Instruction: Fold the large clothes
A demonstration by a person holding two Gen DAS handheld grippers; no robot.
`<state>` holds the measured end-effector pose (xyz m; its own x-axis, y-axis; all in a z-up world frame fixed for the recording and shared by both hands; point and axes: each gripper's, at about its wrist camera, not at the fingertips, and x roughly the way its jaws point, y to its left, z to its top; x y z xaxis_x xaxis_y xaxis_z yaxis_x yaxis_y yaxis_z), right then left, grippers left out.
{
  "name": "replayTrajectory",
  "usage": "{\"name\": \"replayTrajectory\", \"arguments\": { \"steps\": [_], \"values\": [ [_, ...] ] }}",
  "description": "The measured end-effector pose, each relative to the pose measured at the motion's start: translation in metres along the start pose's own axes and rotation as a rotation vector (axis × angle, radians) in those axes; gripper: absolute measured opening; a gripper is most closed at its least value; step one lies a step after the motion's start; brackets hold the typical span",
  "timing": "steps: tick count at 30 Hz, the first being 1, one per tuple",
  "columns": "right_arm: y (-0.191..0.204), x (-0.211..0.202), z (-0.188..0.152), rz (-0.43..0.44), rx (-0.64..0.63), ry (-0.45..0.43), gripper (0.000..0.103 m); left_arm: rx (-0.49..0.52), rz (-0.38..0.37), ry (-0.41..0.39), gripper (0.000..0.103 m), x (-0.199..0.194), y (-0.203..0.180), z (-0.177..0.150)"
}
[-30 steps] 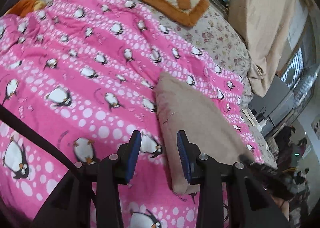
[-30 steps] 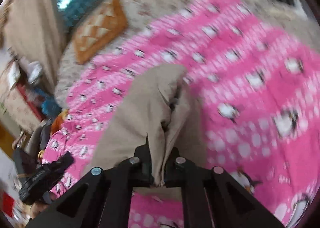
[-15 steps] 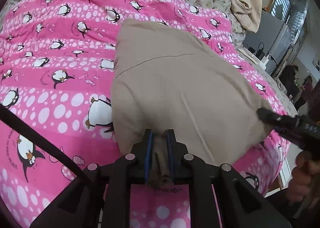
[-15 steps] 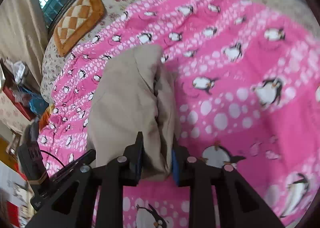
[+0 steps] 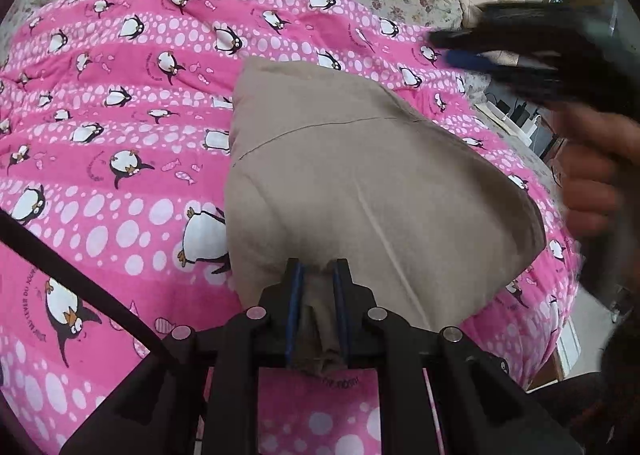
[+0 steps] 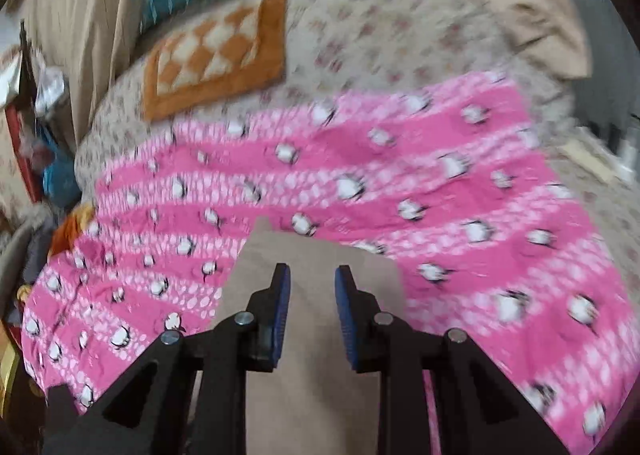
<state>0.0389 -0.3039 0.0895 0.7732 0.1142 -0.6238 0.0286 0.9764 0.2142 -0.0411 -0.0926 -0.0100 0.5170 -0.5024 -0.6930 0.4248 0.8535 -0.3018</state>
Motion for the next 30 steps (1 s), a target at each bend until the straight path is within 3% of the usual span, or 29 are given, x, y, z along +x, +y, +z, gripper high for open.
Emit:
{"name": "replayTrajectory", "arguments": {
  "steps": [2,4,6,9,11,13,17,19,21,24,27,29,30],
  "values": [
    [-0.009,0.037,-0.007,-0.043,-0.009,0.030,0.024,-0.003,-0.008,0.000,0.000,-0.001,0.002,0.001],
    [-0.030,0.067,-0.028,-0.146,0.004,0.060,0.024,-0.009,-0.021,-0.009,0.000,-0.005,0.003,0.003],
    [-0.053,0.090,-0.049,-0.209,0.047,0.146,0.024,-0.020,-0.027,-0.053,0.000,-0.014,0.003,0.011],
    [-0.063,0.091,-0.051,-0.179,0.064,0.151,0.028,-0.060,0.000,-0.127,0.000,-0.023,0.002,0.038],
    [-0.061,0.087,-0.053,-0.193,0.043,0.140,0.032,-0.077,0.027,-0.144,0.010,-0.017,0.000,0.070],
    [-0.060,0.086,-0.057,-0.204,0.042,0.135,0.033,-0.111,0.063,-0.157,0.010,-0.004,0.000,0.108],
    [-0.059,0.085,-0.058,-0.232,0.056,0.134,0.044,-0.173,0.129,-0.146,0.010,0.034,0.008,0.168],
    [-0.059,0.086,-0.056,-0.232,0.067,0.144,0.046,-0.207,0.159,-0.113,0.010,0.057,0.011,0.183],
    [-0.058,0.090,-0.052,-0.238,0.074,0.158,0.047,-0.217,0.166,-0.083,0.012,0.083,0.015,0.182],
    [-0.050,0.075,-0.037,-0.290,0.077,0.136,0.047,-0.207,0.251,-0.011,0.013,0.128,0.029,0.147],
    [-0.031,0.057,-0.015,-0.254,0.035,0.025,0.047,-0.260,0.223,-0.075,0.013,0.131,0.037,0.129],
    [-0.025,0.077,-0.013,-0.233,-0.010,0.080,0.044,-0.243,0.249,-0.076,0.014,0.133,0.033,0.130],
    [-0.032,0.104,-0.022,-0.232,-0.004,0.177,0.038,-0.225,0.260,-0.075,0.014,0.135,0.030,0.130]
  ]
}}
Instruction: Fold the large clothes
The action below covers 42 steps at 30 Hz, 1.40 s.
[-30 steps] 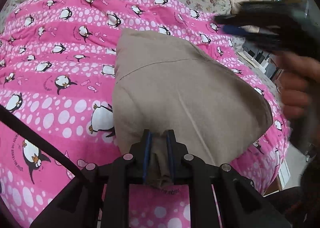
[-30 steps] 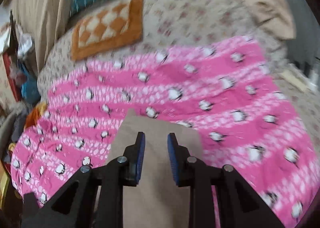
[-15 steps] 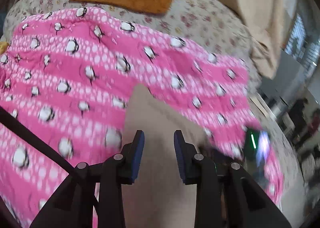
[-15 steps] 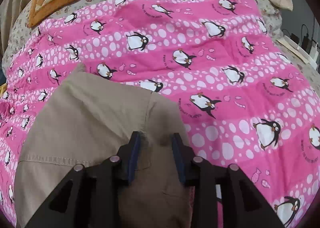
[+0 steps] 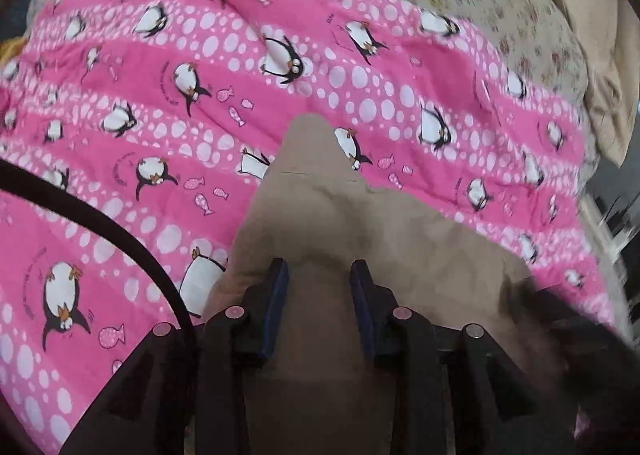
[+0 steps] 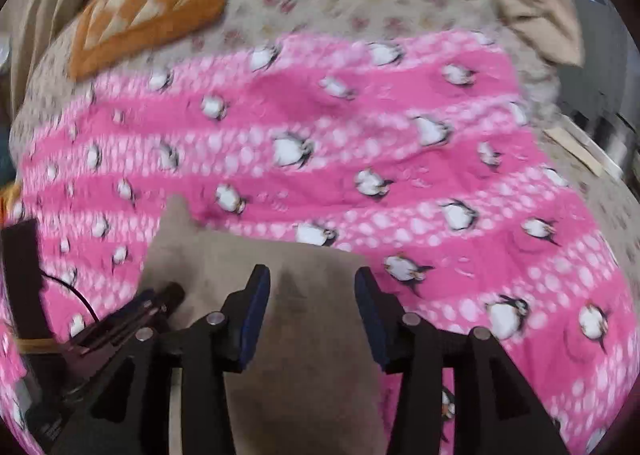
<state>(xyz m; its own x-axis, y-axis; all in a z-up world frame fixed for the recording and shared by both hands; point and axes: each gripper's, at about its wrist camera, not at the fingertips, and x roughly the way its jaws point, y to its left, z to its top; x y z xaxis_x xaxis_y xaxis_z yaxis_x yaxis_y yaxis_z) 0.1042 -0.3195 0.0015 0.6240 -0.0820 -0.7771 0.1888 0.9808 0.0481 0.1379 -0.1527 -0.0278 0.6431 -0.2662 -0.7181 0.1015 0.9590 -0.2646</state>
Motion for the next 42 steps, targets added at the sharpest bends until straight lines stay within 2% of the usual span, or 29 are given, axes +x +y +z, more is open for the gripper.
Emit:
{"name": "replayTrajectory", "arguments": {
  "steps": [2,4,9,12,14,16,18,20,22,25,27,29,30,32,34,37,39,40,42],
  "values": [
    [-0.014,0.042,-0.015,0.009,0.038,0.101,0.036,0.007,-0.020,-0.006,0.015,0.003,-0.001,-0.002],
    [-0.028,0.049,-0.014,0.066,0.106,0.090,0.041,0.005,-0.003,0.004,0.015,0.013,-0.001,-0.001],
    [-0.036,0.055,-0.017,0.093,0.153,0.088,0.046,0.027,0.036,0.031,0.015,0.027,-0.006,0.004],
    [-0.039,0.043,-0.019,0.118,0.176,0.100,0.051,0.050,0.031,0.059,0.015,0.020,-0.007,0.008],
    [-0.054,0.019,-0.022,0.191,0.220,0.086,0.051,0.052,-0.005,0.109,0.015,0.003,-0.003,0.013],
    [-0.079,-0.015,-0.026,0.197,0.282,0.013,0.053,0.050,-0.074,0.117,0.016,-0.025,0.005,0.016],
    [-0.097,-0.043,-0.032,0.189,0.312,-0.056,0.070,0.100,-0.106,0.069,0.021,-0.061,0.014,0.012],
    [-0.116,-0.077,-0.041,0.148,0.329,-0.133,0.074,0.161,-0.100,0.014,0.038,-0.087,0.022,0.002],
    [-0.124,-0.095,-0.047,0.134,0.333,-0.155,0.075,0.189,-0.121,-0.012,0.046,-0.100,0.030,-0.009],
    [-0.126,-0.105,-0.051,0.150,0.336,-0.158,0.076,0.191,-0.186,0.002,0.046,-0.092,0.042,-0.029],
    [-0.116,-0.094,-0.051,0.210,0.298,-0.118,0.081,0.186,-0.205,0.042,0.046,-0.077,0.047,-0.039],
    [-0.095,-0.077,-0.052,0.265,0.219,-0.048,0.084,0.108,-0.226,0.126,0.046,-0.062,0.052,-0.037],
    [-0.081,-0.068,-0.051,0.274,0.159,-0.004,0.085,0.086,-0.262,0.145,0.046,-0.058,0.053,-0.035],
    [-0.063,-0.056,-0.050,0.257,0.065,0.035,0.089,0.100,-0.269,0.159,0.046,-0.055,0.052,-0.030],
    [-0.055,-0.035,-0.052,0.256,0.025,0.089,0.093,0.103,-0.279,0.178,0.046,-0.050,0.052,-0.023],
    [-0.067,-0.004,-0.056,0.287,0.070,0.185,0.101,0.082,-0.294,0.210,0.047,-0.040,0.058,-0.015],
    [-0.078,0.009,-0.060,0.349,0.154,0.230,0.103,0.058,-0.310,0.260,0.054,-0.028,0.061,-0.015],
    [-0.084,0.013,-0.062,0.391,0.198,0.243,0.103,0.035,-0.321,0.291,0.063,-0.018,0.064,-0.016],
    [-0.082,0.010,-0.062,0.484,0.187,0.233,0.098,0.030,-0.358,0.312,0.069,-0.011,0.066,-0.018]
  ]
}}
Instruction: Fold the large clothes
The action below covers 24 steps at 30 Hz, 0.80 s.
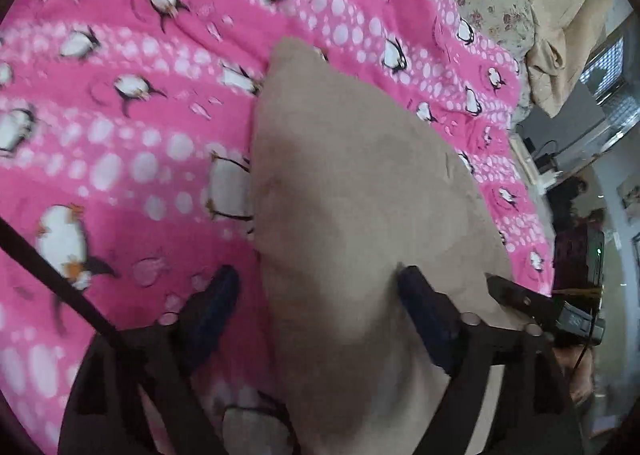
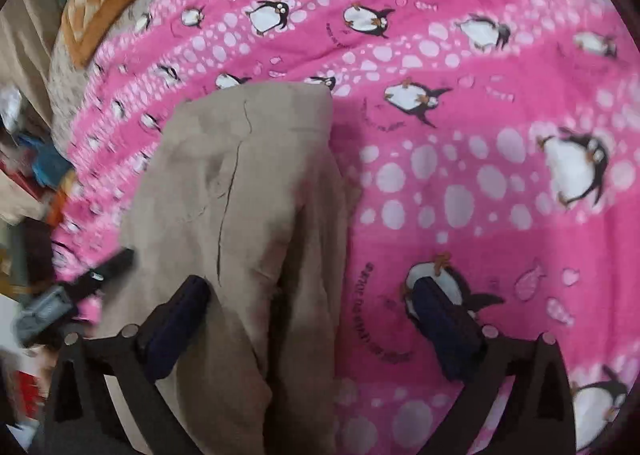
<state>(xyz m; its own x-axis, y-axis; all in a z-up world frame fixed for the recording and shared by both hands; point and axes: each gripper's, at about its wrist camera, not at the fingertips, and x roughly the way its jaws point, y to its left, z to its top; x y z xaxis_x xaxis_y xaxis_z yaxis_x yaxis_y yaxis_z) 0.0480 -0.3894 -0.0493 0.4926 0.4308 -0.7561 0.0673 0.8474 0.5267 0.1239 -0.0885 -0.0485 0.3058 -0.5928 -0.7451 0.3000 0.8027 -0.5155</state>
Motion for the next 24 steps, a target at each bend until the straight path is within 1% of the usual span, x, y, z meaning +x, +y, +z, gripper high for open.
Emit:
{"name": "replayTrajectory", "arguments": {
  "steps": [1,2,3,4,6,7,9,11,12,13,14,15,16,17,18,19,20,21,23,24],
  "values": [
    [0.005,0.002,-0.002,0.109,-0.029,0.029,0.094,0.017,-0.003,0.002,0.071,0.002,-0.001,0.001],
    [0.008,0.005,-0.005,0.133,-0.042,0.043,0.092,0.035,-0.006,0.007,0.073,0.003,-0.004,0.003],
    [0.008,0.006,-0.005,0.096,-0.052,0.032,0.089,0.049,-0.007,0.013,0.073,0.005,-0.005,0.003],
    [0.005,0.003,-0.003,0.046,-0.042,0.003,0.089,0.059,-0.004,0.013,0.073,0.006,-0.006,0.003],
    [-0.004,-0.001,-0.001,0.023,0.015,-0.040,0.090,0.059,-0.001,0.006,0.074,0.005,-0.007,0.002],
    [-0.006,0.001,-0.002,0.044,0.032,-0.037,0.091,0.060,0.003,0.002,0.074,0.004,-0.007,0.002],
    [-0.003,0.006,-0.004,0.082,0.012,-0.019,0.098,0.066,0.015,-0.010,0.074,0.003,-0.008,0.000],
    [0.011,0.012,-0.008,0.145,-0.067,0.018,0.100,0.070,0.026,-0.024,0.074,0.002,-0.008,0.000],
    [0.012,0.013,-0.009,0.145,-0.081,0.022,0.100,0.076,0.034,-0.032,0.073,0.001,-0.010,-0.001],
    [0.012,0.014,-0.009,0.134,-0.087,0.014,0.100,0.087,0.040,-0.042,0.069,0.001,-0.011,-0.002],
    [0.009,0.015,-0.008,0.122,-0.064,-0.010,0.099,0.102,0.045,-0.055,0.059,0.000,-0.013,-0.004],
    [0.009,0.019,-0.006,0.121,-0.045,-0.024,0.099,0.122,0.047,-0.071,0.054,-0.001,-0.016,-0.006],
    [0.011,0.020,-0.005,0.102,-0.038,-0.039,0.098,0.147,0.077,-0.087,0.047,-0.002,-0.021,-0.009],
    [0.016,0.021,-0.004,0.077,-0.045,-0.044,0.091,0.172,0.103,-0.102,0.038,-0.002,-0.026,-0.011],
    [0.021,0.023,-0.003,0.067,-0.042,-0.043,0.082,0.193,0.125,-0.119,0.032,-0.002,-0.030,-0.013],
    [0.023,0.024,-0.003,0.078,-0.029,-0.040,0.076,0.207,0.140,-0.130,0.025,-0.003,-0.033,-0.014],
    [0.023,0.024,-0.004,0.102,-0.011,-0.036,0.054,0.225,0.159,-0.144,0.019,-0.003,-0.037,-0.016],
    [0.027,0.029,-0.003,0.110,0.007,-0.036,0.046,0.241,0.172,-0.158,0.016,-0.004,-0.040,-0.017],
    [0.035,0.028,-0.004,0.088,-0.005,-0.046,0.038,0.260,0.187,-0.178,0.010,-0.006,-0.044,-0.018],
    [0.032,0.026,-0.006,0.091,-0.002,-0.052,0.035,0.263,0.182,-0.184,0.008,-0.008,-0.044,-0.018]
  ]
}}
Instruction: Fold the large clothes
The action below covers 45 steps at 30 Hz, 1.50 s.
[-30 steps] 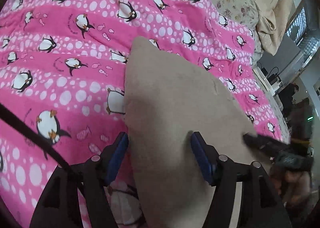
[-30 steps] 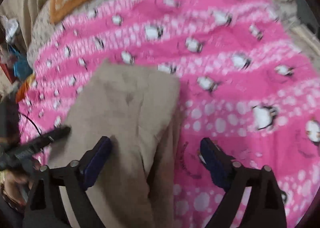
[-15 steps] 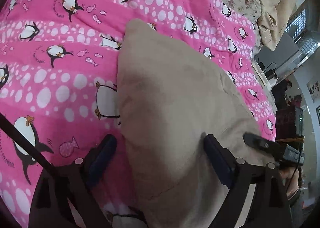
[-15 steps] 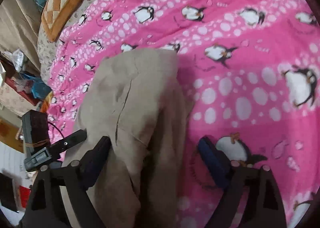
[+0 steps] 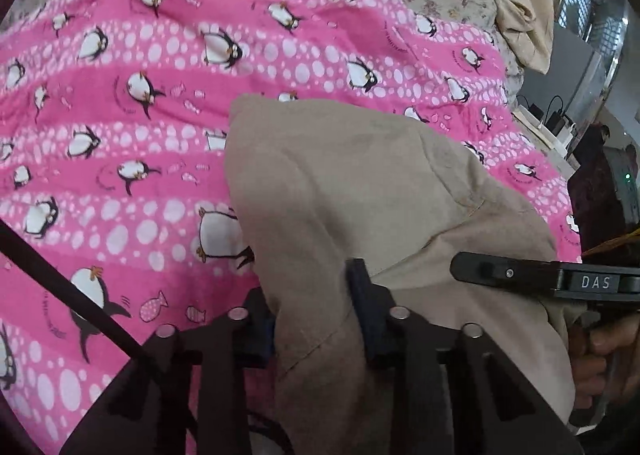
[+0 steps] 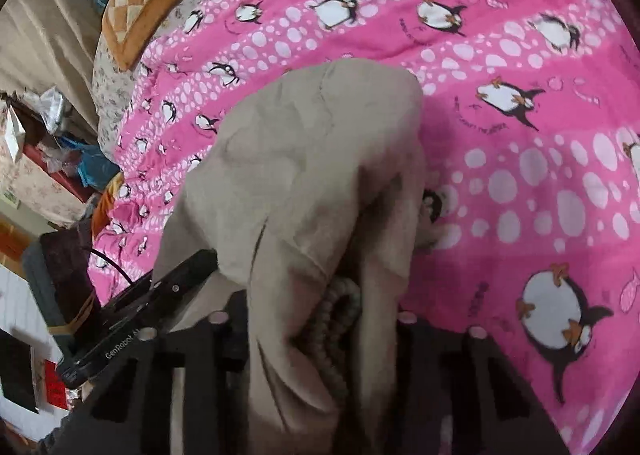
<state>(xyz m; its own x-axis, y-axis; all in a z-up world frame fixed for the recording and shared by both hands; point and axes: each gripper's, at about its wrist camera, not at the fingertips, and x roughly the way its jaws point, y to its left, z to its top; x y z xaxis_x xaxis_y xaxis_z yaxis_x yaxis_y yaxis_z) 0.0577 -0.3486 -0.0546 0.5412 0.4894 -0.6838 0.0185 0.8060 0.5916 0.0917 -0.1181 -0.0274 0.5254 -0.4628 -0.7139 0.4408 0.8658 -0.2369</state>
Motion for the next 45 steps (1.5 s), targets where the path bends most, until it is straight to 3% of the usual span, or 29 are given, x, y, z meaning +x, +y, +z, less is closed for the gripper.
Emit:
{"name": "replayTrajectory", "arguments": {
  "steps": [6,14,16,20,23,27,30,33,35,36,37,38,41,43,45],
  "values": [
    [0.027,-0.008,0.002,0.135,0.028,-0.063,0.030,-0.035,-0.071,-0.053,0.003,-0.040,0.024,0.017],
    [0.096,0.031,0.004,0.294,-0.029,-0.040,0.030,-0.061,-0.034,-0.110,0.005,-0.098,0.102,0.023],
    [0.107,0.051,0.004,0.292,-0.035,-0.025,0.031,-0.064,-0.008,-0.094,0.011,-0.095,0.118,0.019],
    [0.093,0.089,-0.001,0.219,0.081,0.038,0.051,-0.121,0.077,0.087,0.029,-0.056,0.144,0.007],
    [0.087,0.073,-0.004,0.252,0.169,0.035,0.051,-0.131,0.080,0.050,0.030,-0.070,0.142,0.009],
    [0.105,0.023,-0.006,0.196,0.116,-0.038,0.051,-0.154,0.061,-0.070,0.030,-0.112,0.137,0.014],
    [0.137,-0.017,-0.011,0.071,-0.037,-0.139,0.051,-0.139,0.040,-0.144,0.031,-0.136,0.128,0.010],
    [0.179,-0.041,-0.024,-0.092,-0.245,-0.258,0.051,-0.139,0.015,-0.138,0.032,-0.138,0.118,0.006],
    [0.208,-0.035,-0.035,-0.146,-0.392,-0.296,0.049,-0.148,-0.016,-0.116,0.032,-0.135,0.114,-0.001],
    [0.213,-0.028,-0.036,-0.175,-0.414,-0.285,0.038,-0.152,-0.015,-0.095,0.032,-0.131,0.111,-0.006],
    [0.217,-0.010,-0.035,-0.258,-0.408,-0.232,0.031,-0.154,-0.012,-0.075,0.031,-0.128,0.108,-0.011],
    [0.209,0.006,-0.034,-0.289,-0.387,-0.176,0.024,-0.157,-0.012,-0.042,0.029,-0.120,0.104,-0.018],
    [0.175,0.048,-0.039,-0.378,-0.365,-0.022,0.023,-0.105,0.064,0.054,0.029,-0.086,0.087,-0.043],
    [0.166,0.046,-0.036,-0.365,-0.348,-0.021,0.022,0.014,0.180,0.011,0.029,-0.079,0.064,-0.050],
    [0.167,0.041,-0.035,-0.356,-0.342,-0.017,0.023,-0.005,0.203,0.001,0.029,-0.080,0.062,-0.050]
  ]
}}
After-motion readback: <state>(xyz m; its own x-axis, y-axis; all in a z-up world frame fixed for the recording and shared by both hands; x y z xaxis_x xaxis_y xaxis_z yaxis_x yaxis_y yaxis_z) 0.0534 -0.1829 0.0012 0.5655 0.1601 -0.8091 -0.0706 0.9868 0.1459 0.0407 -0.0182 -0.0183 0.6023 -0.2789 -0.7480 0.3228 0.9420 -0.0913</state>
